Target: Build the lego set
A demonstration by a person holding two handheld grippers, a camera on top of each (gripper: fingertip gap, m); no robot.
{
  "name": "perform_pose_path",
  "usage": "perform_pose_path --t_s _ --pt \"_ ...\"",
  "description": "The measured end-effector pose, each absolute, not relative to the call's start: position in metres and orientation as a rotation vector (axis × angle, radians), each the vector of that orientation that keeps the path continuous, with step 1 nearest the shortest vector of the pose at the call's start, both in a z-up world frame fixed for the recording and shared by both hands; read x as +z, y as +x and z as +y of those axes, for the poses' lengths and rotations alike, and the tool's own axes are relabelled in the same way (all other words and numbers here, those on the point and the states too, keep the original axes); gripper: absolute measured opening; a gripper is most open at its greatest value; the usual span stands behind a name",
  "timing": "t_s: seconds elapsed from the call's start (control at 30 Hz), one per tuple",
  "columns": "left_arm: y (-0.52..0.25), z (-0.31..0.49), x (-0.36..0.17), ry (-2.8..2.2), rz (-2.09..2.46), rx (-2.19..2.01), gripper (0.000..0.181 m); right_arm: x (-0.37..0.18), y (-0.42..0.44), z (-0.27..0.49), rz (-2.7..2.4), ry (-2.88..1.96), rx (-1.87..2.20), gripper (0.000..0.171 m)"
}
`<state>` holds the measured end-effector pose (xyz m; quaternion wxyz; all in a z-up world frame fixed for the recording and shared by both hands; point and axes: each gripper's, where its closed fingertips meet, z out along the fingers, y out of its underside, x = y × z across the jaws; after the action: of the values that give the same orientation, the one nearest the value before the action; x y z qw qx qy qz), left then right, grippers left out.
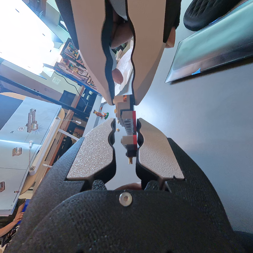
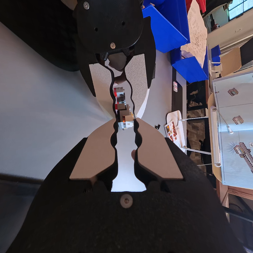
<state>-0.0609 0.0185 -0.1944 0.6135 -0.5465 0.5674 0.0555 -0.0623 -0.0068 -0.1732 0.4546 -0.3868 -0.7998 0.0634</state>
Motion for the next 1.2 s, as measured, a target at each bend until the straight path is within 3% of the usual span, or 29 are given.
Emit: perform_pose_path --t_s 1.03,1.2 --pt "-0.056 0.013 -0.200 -1.280 1.354 0.127 0.024 -0.179 -0.058 -0.015 -1.936 -0.951 0.193 0.022" --pt "-0.061 0.020 -0.203 -1.328 1.340 0.159 0.024 -0.169 -0.062 -0.020 -1.883 -0.944 0.260 0.032"
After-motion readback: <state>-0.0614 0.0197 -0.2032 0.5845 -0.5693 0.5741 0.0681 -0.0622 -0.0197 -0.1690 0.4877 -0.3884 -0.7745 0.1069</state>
